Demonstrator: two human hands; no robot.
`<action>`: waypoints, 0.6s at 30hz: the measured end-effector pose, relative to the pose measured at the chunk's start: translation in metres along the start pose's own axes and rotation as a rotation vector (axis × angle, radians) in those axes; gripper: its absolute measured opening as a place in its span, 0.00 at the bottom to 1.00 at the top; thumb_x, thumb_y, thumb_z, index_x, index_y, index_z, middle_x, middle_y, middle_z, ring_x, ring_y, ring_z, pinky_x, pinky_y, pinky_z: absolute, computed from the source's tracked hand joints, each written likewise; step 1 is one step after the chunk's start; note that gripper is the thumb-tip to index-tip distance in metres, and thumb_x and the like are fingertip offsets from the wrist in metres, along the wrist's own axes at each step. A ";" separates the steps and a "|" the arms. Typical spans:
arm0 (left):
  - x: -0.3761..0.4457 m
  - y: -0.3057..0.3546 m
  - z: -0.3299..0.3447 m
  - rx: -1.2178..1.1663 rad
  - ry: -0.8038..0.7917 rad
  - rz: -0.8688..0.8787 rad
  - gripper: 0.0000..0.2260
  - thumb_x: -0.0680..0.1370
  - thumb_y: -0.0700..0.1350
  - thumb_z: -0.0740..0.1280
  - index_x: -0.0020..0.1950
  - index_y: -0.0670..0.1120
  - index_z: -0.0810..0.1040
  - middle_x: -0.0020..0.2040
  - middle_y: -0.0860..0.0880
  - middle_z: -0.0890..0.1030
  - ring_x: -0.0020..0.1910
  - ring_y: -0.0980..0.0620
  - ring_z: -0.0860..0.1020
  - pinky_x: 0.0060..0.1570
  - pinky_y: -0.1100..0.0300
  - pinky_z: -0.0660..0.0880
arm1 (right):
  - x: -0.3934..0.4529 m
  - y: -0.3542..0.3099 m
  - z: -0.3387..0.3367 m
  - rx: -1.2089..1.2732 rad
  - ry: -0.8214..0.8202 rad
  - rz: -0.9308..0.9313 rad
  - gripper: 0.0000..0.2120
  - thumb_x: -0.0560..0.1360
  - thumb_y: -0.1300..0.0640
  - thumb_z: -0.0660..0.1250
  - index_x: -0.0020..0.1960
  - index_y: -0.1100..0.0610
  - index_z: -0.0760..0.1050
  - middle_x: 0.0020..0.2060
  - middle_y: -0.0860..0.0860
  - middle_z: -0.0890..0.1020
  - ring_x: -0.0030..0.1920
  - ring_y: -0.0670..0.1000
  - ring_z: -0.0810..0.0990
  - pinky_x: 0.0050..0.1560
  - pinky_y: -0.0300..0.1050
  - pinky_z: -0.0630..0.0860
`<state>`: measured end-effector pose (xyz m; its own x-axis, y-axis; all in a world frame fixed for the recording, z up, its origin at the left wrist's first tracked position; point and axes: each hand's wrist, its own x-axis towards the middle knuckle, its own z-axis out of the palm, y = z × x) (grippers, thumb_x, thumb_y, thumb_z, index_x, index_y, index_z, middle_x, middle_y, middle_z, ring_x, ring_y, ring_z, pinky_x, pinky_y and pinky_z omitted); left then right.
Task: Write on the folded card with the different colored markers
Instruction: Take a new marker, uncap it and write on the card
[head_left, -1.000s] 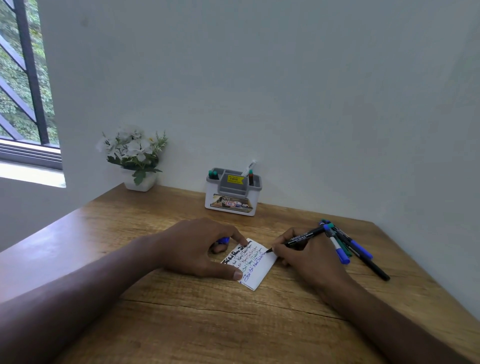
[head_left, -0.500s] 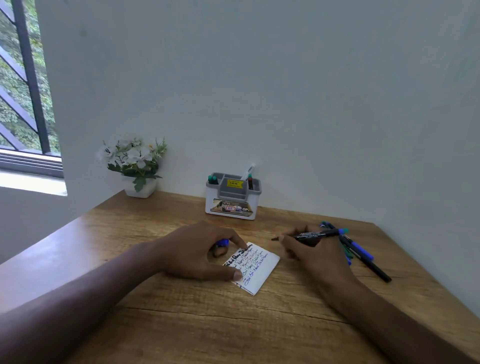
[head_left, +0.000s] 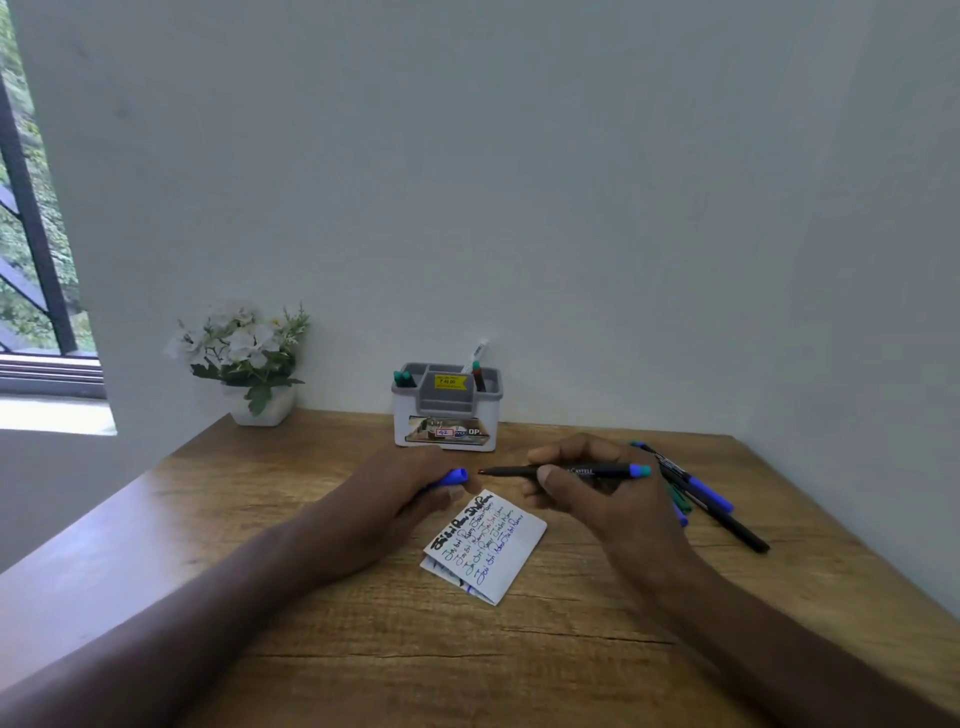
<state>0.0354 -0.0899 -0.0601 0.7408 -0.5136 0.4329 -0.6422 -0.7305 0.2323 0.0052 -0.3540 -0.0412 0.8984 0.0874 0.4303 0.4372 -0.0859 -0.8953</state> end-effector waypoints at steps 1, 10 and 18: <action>0.000 0.001 0.000 0.004 0.000 -0.002 0.09 0.86 0.48 0.65 0.65 0.53 0.81 0.55 0.59 0.82 0.51 0.63 0.77 0.51 0.69 0.71 | -0.001 -0.001 0.000 -0.045 0.005 -0.033 0.07 0.76 0.66 0.73 0.49 0.56 0.86 0.43 0.52 0.90 0.43 0.53 0.90 0.48 0.45 0.87; 0.004 0.014 0.002 -0.005 -0.042 -0.005 0.04 0.87 0.51 0.63 0.58 0.58 0.77 0.51 0.60 0.78 0.47 0.61 0.74 0.47 0.62 0.70 | -0.002 0.001 0.001 -0.146 -0.027 -0.106 0.08 0.75 0.66 0.75 0.47 0.54 0.86 0.40 0.50 0.90 0.41 0.50 0.90 0.44 0.39 0.85; 0.008 0.033 0.005 0.147 -0.144 0.018 0.07 0.88 0.50 0.59 0.64 0.55 0.74 0.61 0.54 0.80 0.55 0.57 0.76 0.56 0.55 0.76 | -0.011 -0.006 0.011 -0.175 -0.037 -0.029 0.14 0.72 0.58 0.78 0.34 0.47 0.77 0.26 0.27 0.80 0.34 0.26 0.80 0.35 0.19 0.72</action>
<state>0.0212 -0.1202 -0.0536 0.7570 -0.5782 0.3043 -0.6274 -0.7733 0.0917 -0.0081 -0.3438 -0.0420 0.8845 0.1281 0.4485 0.4664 -0.2537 -0.8474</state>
